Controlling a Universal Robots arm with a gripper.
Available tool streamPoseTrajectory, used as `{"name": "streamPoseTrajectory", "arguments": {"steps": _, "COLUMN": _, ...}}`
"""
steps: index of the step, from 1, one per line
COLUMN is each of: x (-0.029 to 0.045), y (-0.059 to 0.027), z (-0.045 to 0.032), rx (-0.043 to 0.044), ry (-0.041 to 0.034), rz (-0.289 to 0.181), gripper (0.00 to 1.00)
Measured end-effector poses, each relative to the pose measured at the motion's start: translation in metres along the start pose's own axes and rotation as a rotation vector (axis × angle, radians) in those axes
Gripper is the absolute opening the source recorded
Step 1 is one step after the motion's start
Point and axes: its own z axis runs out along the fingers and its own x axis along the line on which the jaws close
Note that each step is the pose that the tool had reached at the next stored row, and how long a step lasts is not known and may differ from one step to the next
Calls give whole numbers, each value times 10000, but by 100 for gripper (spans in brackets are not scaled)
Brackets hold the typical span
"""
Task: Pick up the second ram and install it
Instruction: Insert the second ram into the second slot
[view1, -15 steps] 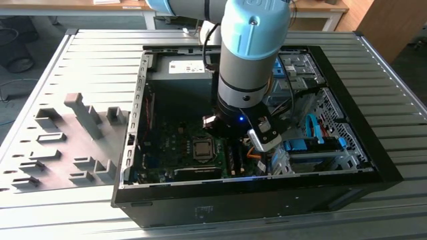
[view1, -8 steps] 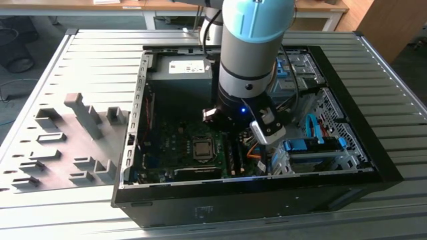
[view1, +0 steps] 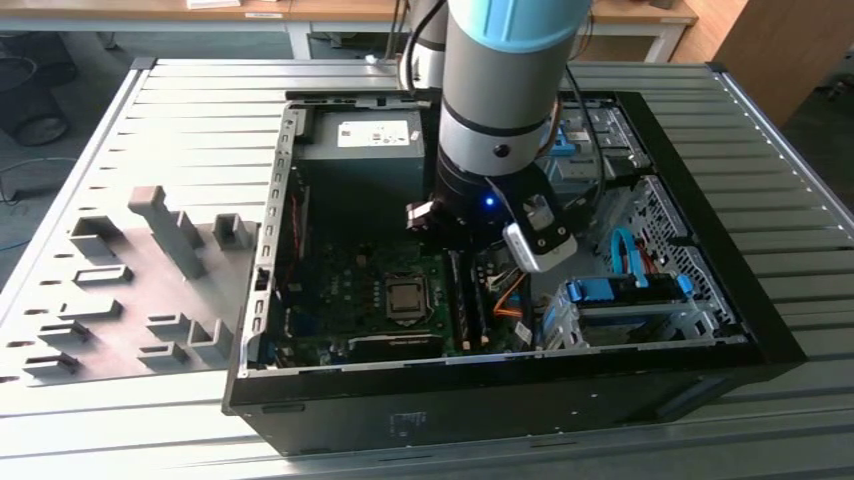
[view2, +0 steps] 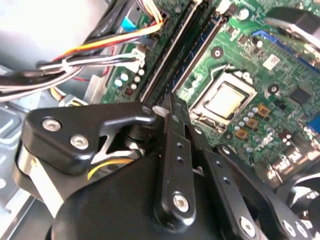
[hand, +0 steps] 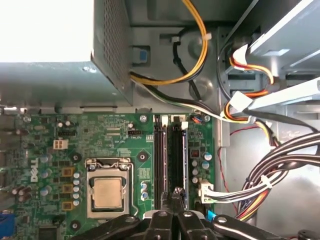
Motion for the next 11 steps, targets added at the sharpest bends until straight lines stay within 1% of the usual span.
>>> {"name": "streamPoseTrajectory", "arguments": {"steps": 1, "x": 0, "y": 4, "z": -11, "rx": 2, "ry": 1, "rz": -1, "gripper": 14}}
{"name": "streamPoseTrajectory", "arguments": {"steps": 2, "x": 0, "y": 9, "z": -22, "rx": 2, "ry": 1, "rz": 0, "gripper": 11}}
{"name": "streamPoseTrajectory", "arguments": {"steps": 3, "x": 0, "y": 10, "z": -29, "rx": 3, "ry": 1, "rz": 0, "gripper": 11}}
{"name": "streamPoseTrajectory", "arguments": {"steps": 11, "x": 0, "y": 10, "z": -34, "rx": 1, "ry": 0, "rz": 0, "gripper": 11}}
